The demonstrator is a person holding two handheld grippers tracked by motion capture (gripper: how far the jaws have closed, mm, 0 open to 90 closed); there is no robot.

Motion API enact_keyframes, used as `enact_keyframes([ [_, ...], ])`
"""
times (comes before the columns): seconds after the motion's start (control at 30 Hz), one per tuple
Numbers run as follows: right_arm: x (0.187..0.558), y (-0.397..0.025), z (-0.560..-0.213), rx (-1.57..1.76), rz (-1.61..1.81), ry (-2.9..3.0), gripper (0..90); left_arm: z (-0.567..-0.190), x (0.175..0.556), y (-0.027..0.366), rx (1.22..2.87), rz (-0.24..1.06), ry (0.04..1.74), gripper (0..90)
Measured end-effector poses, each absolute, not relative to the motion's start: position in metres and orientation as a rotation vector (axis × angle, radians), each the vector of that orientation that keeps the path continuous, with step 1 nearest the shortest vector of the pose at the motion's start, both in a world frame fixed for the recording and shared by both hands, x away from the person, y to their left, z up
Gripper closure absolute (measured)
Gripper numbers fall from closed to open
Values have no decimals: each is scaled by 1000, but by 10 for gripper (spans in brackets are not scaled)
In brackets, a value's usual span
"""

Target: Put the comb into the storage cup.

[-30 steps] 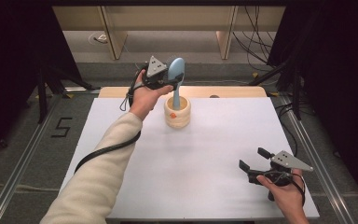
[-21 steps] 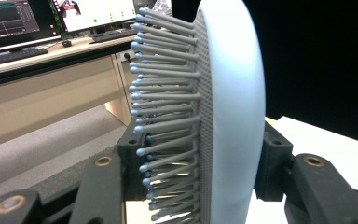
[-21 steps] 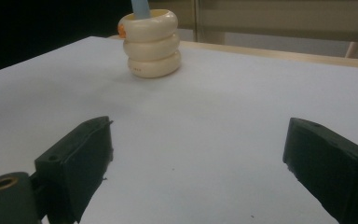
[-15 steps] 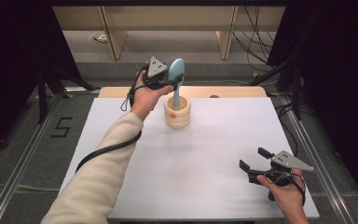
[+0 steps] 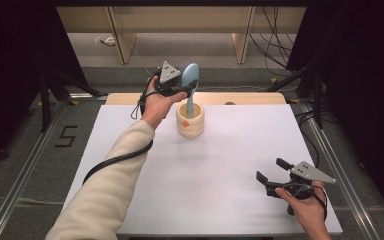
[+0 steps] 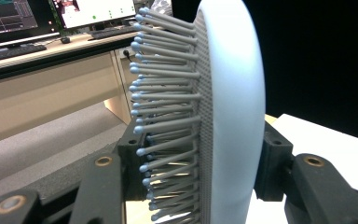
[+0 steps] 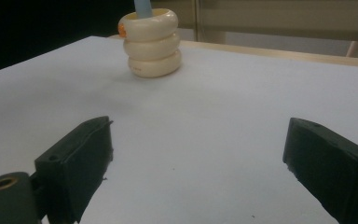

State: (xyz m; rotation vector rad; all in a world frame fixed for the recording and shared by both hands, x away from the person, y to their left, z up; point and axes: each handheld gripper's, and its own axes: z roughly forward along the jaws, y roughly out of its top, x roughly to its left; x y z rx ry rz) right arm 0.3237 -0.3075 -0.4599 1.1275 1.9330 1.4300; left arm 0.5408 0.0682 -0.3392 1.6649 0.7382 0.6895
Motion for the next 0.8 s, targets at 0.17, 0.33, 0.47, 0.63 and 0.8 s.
enact_keyframes([
  [0.17, 324, -308, -460, 1129, 1433, 1933, 92, -339, 542, 67, 1666, 690, 736, 487],
  [0.33, 324, -307, -460, 1129, 1436, 1934, 92, -340, 542, 66, 1668, 690, 737, 486],
  [0.47, 324, -307, -460, 1129, 1434, 1933, 92, -341, 543, 66, 1668, 686, 738, 486],
  [0.63, 324, -307, -460, 1129, 1433, 1928, 92, -343, 544, 66, 1670, 683, 744, 486],
  [0.8, 324, -307, -460, 1129, 1434, 1928, 91, -343, 545, 66, 1670, 683, 746, 485],
])
